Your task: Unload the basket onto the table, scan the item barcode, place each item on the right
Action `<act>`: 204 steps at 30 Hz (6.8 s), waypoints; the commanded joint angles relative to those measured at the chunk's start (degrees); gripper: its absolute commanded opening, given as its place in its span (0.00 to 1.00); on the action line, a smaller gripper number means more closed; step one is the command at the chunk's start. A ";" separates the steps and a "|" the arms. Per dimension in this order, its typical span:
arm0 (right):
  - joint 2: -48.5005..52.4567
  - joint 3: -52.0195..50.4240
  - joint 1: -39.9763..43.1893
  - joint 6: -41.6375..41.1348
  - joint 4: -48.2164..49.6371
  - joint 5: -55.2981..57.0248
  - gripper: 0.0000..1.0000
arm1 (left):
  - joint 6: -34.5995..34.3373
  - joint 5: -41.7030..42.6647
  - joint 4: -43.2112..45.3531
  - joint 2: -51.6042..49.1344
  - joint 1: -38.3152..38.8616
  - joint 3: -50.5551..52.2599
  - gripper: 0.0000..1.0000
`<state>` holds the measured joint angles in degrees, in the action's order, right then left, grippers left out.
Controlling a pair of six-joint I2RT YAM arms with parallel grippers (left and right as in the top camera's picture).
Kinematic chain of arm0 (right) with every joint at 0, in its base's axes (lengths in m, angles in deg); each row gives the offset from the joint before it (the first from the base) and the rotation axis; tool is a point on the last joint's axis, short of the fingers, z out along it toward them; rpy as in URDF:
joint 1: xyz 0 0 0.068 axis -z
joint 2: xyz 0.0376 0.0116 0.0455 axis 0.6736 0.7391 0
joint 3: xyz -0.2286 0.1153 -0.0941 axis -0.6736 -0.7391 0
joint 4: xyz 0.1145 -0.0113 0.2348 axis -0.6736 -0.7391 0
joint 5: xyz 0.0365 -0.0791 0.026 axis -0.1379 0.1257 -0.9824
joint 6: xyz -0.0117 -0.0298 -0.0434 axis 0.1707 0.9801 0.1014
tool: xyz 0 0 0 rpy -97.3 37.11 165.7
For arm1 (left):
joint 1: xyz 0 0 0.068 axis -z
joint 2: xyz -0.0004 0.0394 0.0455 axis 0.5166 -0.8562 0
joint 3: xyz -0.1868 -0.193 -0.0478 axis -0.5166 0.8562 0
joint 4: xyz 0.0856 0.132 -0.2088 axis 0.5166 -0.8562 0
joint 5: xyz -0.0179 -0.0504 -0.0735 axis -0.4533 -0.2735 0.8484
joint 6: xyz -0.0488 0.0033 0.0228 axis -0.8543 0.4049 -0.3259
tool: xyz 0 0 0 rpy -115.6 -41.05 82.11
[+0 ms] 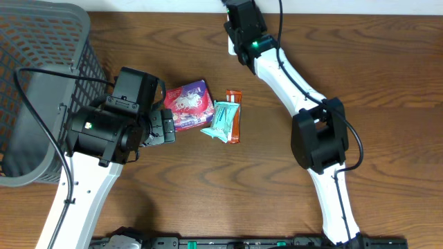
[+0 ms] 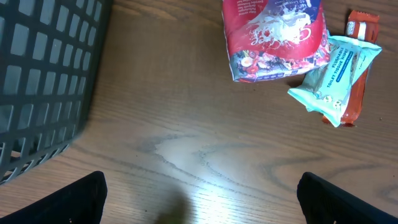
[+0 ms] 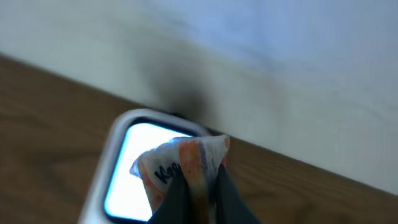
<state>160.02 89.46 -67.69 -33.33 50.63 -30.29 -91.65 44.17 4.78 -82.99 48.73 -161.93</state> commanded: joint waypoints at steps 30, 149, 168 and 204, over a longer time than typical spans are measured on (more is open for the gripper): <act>-5.40 0.55 50.07 -16.04 -35.34 -5.84 0.99 | 0.13 -0.17 -0.28 -0.11 -0.31 0.28 0.98; -10.08 0.92 9.70 -23.63 -71.78 -22.43 0.01 | 0.11 -0.17 -0.28 -0.11 -0.31 0.26 0.98; -8.17 -20.52 8.72 -41.55 -60.43 6.23 0.21 | 0.11 -0.17 -0.28 -0.11 -0.31 0.26 0.98; -8.44 -26.58 3.87 -38.51 -58.14 -5.53 0.71 | 0.13 -0.17 -0.31 -0.11 -0.31 0.26 0.98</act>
<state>151.67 65.77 -64.22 -70.33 -9.32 -36.76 -91.65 44.17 4.76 -83.03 48.73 -161.91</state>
